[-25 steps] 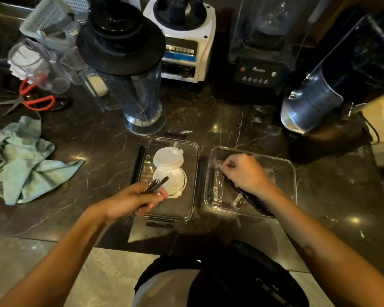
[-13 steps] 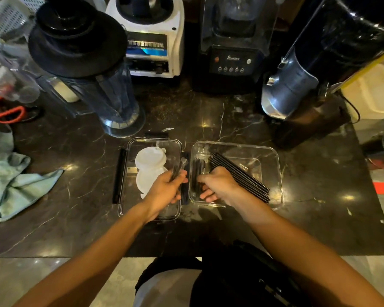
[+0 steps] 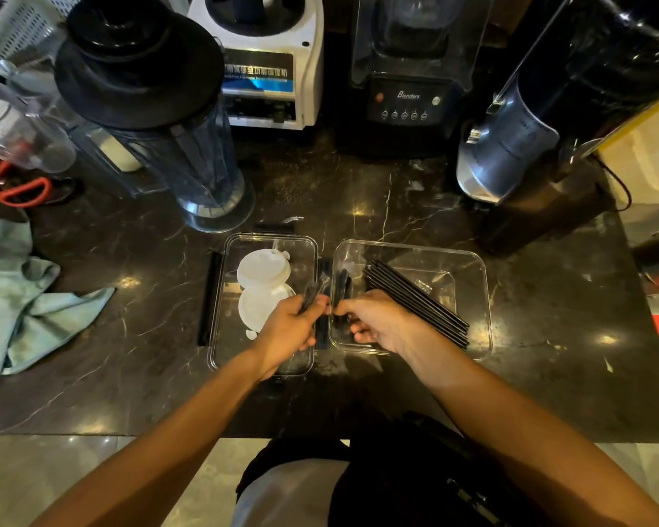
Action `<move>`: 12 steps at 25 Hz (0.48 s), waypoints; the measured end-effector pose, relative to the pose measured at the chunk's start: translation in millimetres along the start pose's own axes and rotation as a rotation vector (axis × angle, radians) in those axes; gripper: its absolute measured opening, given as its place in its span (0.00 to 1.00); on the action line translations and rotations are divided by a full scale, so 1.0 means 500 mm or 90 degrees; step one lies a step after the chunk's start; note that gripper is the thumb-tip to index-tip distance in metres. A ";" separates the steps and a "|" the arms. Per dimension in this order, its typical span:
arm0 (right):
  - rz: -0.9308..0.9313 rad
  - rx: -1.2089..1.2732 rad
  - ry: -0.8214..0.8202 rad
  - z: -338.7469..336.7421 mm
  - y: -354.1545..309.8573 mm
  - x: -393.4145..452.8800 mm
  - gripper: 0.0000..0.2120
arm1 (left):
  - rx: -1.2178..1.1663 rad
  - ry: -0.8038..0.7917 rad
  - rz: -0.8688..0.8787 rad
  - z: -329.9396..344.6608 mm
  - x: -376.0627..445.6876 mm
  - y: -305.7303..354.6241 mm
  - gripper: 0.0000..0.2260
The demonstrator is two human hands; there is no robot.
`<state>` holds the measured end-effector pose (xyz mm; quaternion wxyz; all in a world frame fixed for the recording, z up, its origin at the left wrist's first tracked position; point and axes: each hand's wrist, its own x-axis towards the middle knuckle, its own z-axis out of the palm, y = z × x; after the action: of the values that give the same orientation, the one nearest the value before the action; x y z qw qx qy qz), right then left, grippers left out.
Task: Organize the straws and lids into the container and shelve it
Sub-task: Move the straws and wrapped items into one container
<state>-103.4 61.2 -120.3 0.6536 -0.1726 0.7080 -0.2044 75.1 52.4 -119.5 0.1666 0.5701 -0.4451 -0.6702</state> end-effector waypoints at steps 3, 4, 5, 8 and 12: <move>0.000 -0.019 -0.031 -0.006 0.002 -0.001 0.10 | 0.006 -0.001 0.000 0.000 -0.002 0.003 0.11; -0.004 -0.019 -0.049 -0.008 0.001 -0.002 0.12 | 0.008 -0.001 0.000 -0.001 -0.004 0.004 0.11; -0.006 -0.014 -0.065 -0.011 0.000 -0.003 0.13 | 0.009 0.000 -0.001 -0.001 -0.004 0.006 0.11; -0.019 0.011 -0.095 -0.023 -0.002 -0.008 0.07 | 0.007 0.005 0.002 0.000 -0.005 0.013 0.08; -0.065 -0.014 -0.114 -0.025 -0.003 -0.021 0.11 | 0.039 0.010 0.027 0.001 -0.004 0.022 0.08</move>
<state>-115.2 66.1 -109.6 0.7008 -0.2333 0.6395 -0.2132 72.1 47.9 -109.8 0.1664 0.5708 -0.4760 -0.6480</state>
